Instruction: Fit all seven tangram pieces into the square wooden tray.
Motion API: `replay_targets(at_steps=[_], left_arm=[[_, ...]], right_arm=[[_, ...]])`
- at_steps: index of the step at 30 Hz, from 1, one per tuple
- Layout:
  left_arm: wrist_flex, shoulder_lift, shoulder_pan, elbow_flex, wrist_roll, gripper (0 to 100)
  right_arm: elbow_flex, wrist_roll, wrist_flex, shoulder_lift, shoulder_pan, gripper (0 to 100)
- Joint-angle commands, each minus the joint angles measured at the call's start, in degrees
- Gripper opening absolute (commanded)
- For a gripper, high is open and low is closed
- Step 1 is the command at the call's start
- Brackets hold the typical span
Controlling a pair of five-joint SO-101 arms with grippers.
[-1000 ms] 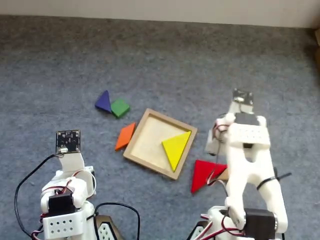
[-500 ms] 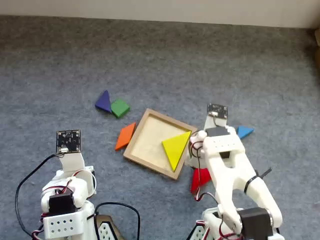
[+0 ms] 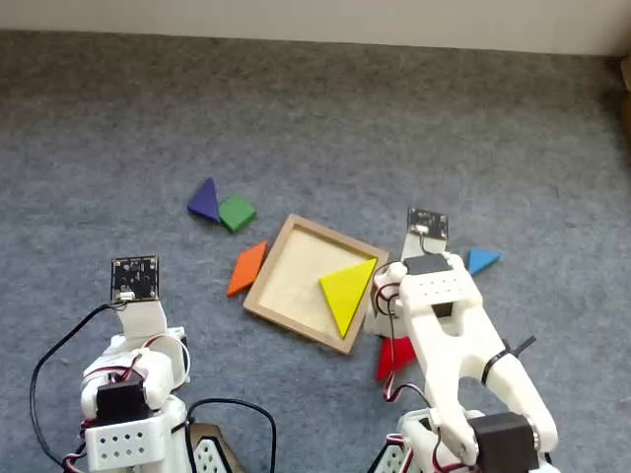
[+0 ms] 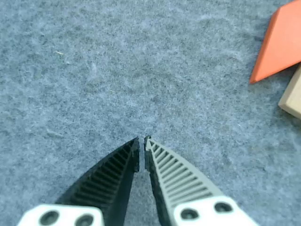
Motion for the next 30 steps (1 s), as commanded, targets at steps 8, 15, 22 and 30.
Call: replay_targets(at_steps=[8, 15, 22, 30], left_arm=[[0.2, -1.9, -0.4, 1.1, 0.0, 4], [0.2, -1.9, -0.4, 1.1, 0.0, 4], [0.2, -1.9, -0.4, 1.1, 0.0, 4], [0.2, -1.9, -0.4, 1.1, 0.0, 4]], right_arm=[[0.3, -0.5, 5.1, 0.0, -0.7, 31.5], [5.1, -0.5, -7.1, 4.1, -0.7, 31.4], [-1.0, -0.3, -7.1, 17.5, 0.0, 31.3], [-4.4, 4.9, -7.1, 14.3, 3.9, 17.6]])
